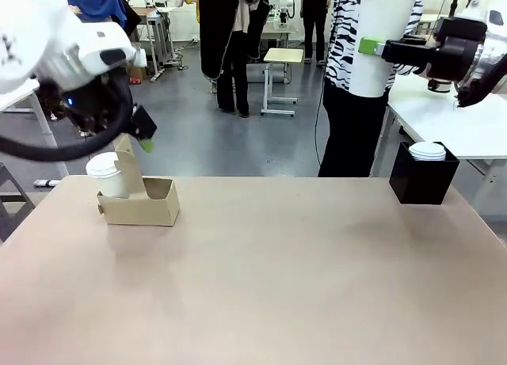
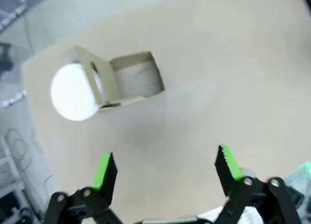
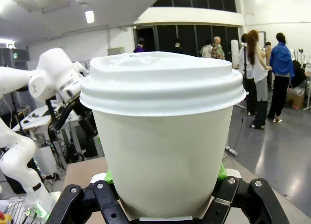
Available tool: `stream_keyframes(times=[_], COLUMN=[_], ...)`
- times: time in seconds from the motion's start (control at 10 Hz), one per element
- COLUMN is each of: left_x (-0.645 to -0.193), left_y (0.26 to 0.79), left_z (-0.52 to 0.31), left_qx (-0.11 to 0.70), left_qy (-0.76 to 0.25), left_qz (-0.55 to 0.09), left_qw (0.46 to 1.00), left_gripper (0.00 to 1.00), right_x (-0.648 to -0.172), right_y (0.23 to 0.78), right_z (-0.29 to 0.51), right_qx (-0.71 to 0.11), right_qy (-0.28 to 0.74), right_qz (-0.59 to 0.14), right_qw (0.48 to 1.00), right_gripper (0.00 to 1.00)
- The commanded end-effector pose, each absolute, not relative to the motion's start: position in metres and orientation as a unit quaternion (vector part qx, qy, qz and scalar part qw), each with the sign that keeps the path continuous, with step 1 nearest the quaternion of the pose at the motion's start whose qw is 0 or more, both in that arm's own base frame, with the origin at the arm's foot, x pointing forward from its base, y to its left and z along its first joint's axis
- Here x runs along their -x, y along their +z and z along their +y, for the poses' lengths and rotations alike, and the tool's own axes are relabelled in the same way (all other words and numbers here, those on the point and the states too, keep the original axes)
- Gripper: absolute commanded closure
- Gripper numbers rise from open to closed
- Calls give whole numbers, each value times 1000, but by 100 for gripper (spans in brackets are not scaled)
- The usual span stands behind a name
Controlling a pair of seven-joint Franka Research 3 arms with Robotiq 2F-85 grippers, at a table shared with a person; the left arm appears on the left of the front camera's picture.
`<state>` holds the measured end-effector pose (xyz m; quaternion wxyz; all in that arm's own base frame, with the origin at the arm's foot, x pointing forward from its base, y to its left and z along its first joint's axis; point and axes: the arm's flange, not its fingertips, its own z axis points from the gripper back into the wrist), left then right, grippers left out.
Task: Pour a drink into a cup and package it in a carrier.
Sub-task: Position the Cup Carrier in the center of the table.
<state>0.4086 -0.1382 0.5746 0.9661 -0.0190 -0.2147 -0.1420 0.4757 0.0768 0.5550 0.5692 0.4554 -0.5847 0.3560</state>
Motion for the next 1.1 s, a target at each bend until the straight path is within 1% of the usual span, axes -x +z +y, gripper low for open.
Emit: stream_keyframes(times=[0.0,0.2,0.4,0.7,1.0], left_x=[-452,-488,-519,-541,-550], left_y=[577,573,558,535,521], left_z=[-142,-128,-114,-102,-102], left_qx=[-6,-19,-28,-22,-29], left_qy=[-92,-44,-18,-9,-11], left_qz=[-198,-180,-158,-140,-125], left_qw=[976,983,987,990,992], left_gripper=[0,0,0,0,0], right_x=[-475,-475,-475,-475,-475], right_y=[557,557,557,557,557], right_z=[78,78,78,78,78], right_qx=[-455,-455,-455,-455,-455], right_qy=[357,357,357,357,357], right_qz=[-586,-586,-586,-586,-586], right_qw=[568,568,568,568,568], right_gripper=[20,20,20,20,20])
